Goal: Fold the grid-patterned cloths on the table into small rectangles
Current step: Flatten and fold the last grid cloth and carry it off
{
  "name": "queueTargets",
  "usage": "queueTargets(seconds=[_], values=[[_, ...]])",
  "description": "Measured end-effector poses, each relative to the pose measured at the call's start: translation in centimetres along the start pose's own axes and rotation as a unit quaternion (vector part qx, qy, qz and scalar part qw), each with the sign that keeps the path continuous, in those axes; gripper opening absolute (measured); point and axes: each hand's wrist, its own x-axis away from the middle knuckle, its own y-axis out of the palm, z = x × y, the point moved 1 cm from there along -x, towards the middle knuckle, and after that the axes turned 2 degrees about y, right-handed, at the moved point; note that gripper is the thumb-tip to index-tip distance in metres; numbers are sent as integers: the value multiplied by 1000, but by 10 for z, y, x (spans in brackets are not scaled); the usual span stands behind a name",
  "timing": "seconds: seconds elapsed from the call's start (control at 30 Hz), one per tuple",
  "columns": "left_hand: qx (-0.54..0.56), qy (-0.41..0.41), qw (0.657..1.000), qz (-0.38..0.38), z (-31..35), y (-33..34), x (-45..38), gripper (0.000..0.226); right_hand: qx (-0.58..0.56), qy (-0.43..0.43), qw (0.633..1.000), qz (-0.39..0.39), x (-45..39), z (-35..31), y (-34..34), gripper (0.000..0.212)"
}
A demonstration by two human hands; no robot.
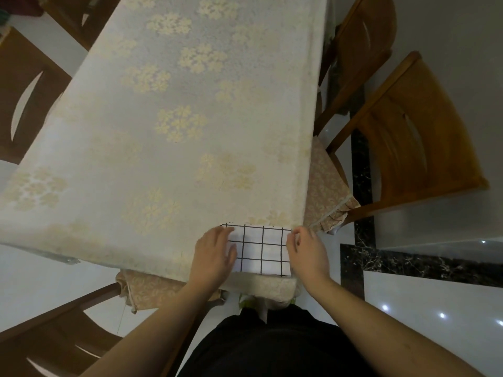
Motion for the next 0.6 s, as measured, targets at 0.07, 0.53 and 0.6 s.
queueTargets(seconds=[0.07, 0.53, 0.6], values=[[-72, 114, 990, -43, 4, 11, 2, 54, 42, -109, 993, 27, 5, -9, 11, 24], [-117, 106, 965, -211, -10, 38, 5, 67, 238, -152, 951, -126, 13, -17, 59, 67], [-118, 107, 963, -218, -11, 37, 4, 69, 239, -152, 951, -122, 13, -15, 60, 67]])
